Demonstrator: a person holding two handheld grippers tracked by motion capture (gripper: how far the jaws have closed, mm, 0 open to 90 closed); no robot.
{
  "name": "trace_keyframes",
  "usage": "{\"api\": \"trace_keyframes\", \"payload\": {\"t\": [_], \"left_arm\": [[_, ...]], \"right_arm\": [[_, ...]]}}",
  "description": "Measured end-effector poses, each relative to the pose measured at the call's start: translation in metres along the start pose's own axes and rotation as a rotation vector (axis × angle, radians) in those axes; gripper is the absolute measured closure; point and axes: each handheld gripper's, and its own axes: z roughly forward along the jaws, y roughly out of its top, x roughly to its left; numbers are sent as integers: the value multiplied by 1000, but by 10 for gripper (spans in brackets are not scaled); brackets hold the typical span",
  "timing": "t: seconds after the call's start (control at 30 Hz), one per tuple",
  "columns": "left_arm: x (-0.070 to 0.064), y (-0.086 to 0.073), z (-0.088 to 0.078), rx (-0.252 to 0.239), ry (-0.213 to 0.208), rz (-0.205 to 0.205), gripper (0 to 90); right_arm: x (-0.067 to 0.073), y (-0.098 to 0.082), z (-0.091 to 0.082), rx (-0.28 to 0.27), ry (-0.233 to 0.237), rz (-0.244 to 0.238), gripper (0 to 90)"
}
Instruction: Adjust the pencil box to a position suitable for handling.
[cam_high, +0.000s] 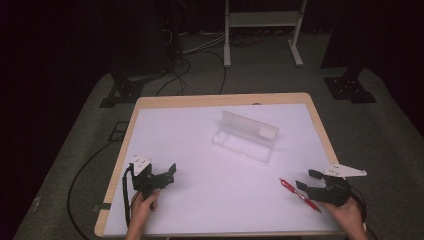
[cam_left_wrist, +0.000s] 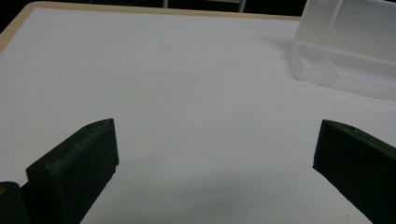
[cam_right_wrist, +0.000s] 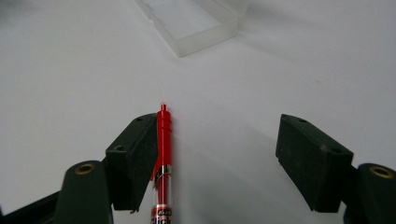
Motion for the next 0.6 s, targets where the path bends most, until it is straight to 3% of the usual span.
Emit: {"api": "trace_keyframes", "payload": {"t": [0.27, 0.5, 0.6], "left_arm": [[-1, 0, 0, -2, -2, 5, 0], [-1, 0, 0, -2, -7, 6, 0], [-1, 0, 0, 1, -7, 9, 0]], "right_arm": [[2, 9, -5, -13, 19, -18, 288], [10, 38, -5, -27, 56, -80, 288], [17, 58, -4, -28, 71, -119, 278]]}}
